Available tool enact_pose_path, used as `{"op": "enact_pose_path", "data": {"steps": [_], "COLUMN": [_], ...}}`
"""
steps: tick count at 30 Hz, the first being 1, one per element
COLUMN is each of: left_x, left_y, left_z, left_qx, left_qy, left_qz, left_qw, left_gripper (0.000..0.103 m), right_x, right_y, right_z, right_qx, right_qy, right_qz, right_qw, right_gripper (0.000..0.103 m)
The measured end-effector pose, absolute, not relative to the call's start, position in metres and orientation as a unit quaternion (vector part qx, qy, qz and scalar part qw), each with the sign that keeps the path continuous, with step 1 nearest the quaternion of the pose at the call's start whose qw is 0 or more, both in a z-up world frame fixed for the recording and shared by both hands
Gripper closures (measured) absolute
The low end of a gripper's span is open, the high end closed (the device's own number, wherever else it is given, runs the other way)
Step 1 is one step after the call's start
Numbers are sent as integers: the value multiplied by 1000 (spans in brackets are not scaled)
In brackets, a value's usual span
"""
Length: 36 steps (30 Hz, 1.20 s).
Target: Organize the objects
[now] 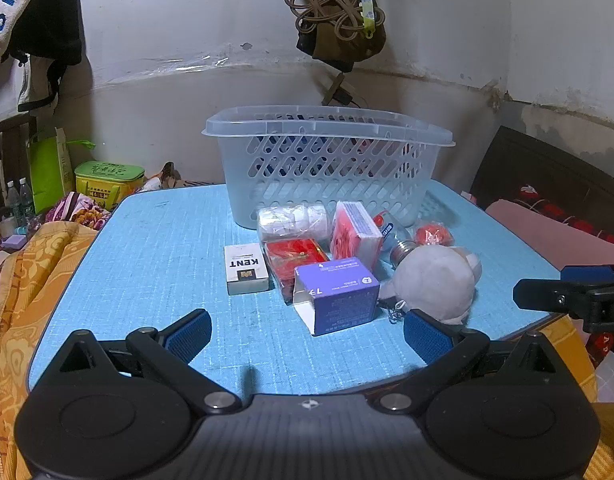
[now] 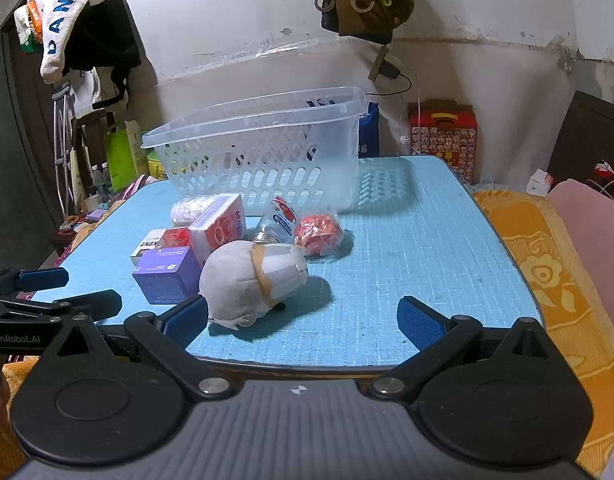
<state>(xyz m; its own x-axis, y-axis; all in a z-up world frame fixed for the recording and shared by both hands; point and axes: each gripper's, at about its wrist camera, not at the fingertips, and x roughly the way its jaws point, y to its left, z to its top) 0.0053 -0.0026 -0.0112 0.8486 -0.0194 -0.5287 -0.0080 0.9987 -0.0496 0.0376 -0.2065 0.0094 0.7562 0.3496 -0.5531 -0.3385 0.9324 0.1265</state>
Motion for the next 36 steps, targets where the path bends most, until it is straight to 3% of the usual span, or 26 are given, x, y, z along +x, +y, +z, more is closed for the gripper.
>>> {"op": "enact_pose_path", "data": {"steps": [36], "left_x": [4], "left_y": [1], "left_z": [-12], "left_qx": [-29], "left_qy": [281], "left_qz": [3], "left_qw": [959], "left_gripper": [0], "right_x": [38], "right_y": [-207], "right_z": [8], "right_qx": [10], "right_qy": [303], "right_qz": [179], "right_qw": [936], "right_gripper": [0]}}
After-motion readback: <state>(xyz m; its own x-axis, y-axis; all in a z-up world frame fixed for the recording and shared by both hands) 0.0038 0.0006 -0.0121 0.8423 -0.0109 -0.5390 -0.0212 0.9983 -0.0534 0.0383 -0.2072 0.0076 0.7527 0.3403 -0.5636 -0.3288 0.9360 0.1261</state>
